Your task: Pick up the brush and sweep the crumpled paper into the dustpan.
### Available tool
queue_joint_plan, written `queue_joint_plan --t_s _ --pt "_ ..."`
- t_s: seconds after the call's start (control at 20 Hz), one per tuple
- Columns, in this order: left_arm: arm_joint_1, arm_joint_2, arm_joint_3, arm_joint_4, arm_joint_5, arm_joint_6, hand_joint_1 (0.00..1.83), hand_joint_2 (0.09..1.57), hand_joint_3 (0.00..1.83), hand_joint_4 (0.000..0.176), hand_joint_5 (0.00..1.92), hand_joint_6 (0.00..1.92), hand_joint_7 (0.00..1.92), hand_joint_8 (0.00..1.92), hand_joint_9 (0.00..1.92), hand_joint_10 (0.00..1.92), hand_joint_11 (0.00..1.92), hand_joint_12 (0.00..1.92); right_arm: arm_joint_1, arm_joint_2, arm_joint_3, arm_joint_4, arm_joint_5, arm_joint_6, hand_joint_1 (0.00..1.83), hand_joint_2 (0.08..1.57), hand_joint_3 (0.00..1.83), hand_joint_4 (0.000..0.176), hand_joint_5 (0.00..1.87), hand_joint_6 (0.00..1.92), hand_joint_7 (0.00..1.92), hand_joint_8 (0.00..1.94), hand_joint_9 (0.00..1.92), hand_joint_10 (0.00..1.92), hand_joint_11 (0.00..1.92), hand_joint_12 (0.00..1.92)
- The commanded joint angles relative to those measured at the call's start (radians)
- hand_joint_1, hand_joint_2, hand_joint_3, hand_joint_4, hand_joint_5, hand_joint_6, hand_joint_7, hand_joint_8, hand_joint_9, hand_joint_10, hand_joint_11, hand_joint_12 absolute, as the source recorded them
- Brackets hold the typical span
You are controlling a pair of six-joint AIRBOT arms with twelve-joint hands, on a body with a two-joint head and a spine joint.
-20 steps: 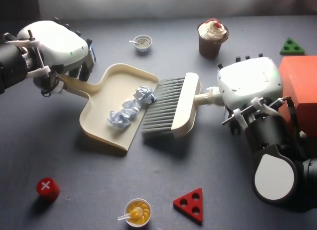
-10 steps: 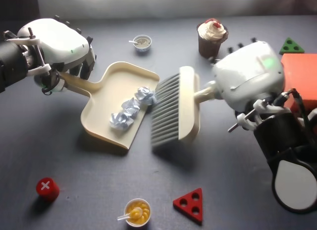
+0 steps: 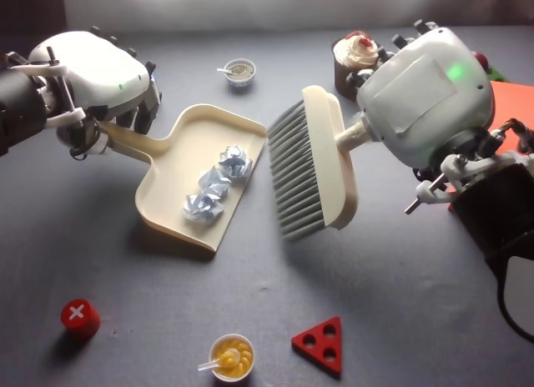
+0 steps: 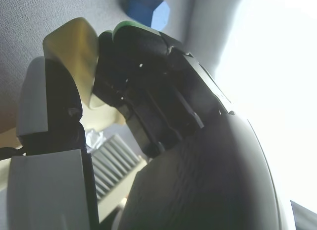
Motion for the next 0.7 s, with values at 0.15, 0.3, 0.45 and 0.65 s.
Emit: queue_joint_plan --t_s 0.15,0.3,0.45,0.65 --pt "-0.012 0.008 0.004 0.027 0.108 0.005 1.49 1.06 0.0 0.0 1.0 0.84 1.11 0.56 1.07 0.87 0.86 1.47 0.023 0.029 -0.013 -0.101 -0.049 -0.059 1.51 1.17 0.0 0.085 1.16 1.92 1.32 1.94 1.33 1.92 1.25 1.92" --pt "-0.012 0.009 0.003 0.027 0.108 0.005 1.48 1.06 0.0 0.0 1.02 0.81 1.12 0.57 1.07 0.89 0.89 1.34 0.031 0.043 -0.016 -0.098 -0.022 -0.107 1.48 1.18 0.0 0.083 1.14 1.92 1.3 1.94 1.31 1.92 1.24 1.92" --pt "-0.012 0.009 0.004 0.027 0.108 0.005 1.5 1.06 0.0 0.0 1.02 0.8 1.13 0.56 1.07 0.86 0.87 1.48 0.041 0.068 -0.023 -0.083 0.01 -0.134 1.49 1.17 0.0 0.082 1.15 1.92 1.31 1.94 1.32 1.92 1.23 1.92" --pt "-0.007 0.008 0.003 0.027 0.108 0.004 1.5 1.06 0.0 0.0 1.03 0.79 1.13 0.52 1.09 0.84 0.86 1.49 0.072 0.096 -0.029 -0.08 0.072 -0.159 1.46 1.18 0.0 0.082 1.16 1.92 1.32 1.94 1.33 1.92 1.23 1.92"
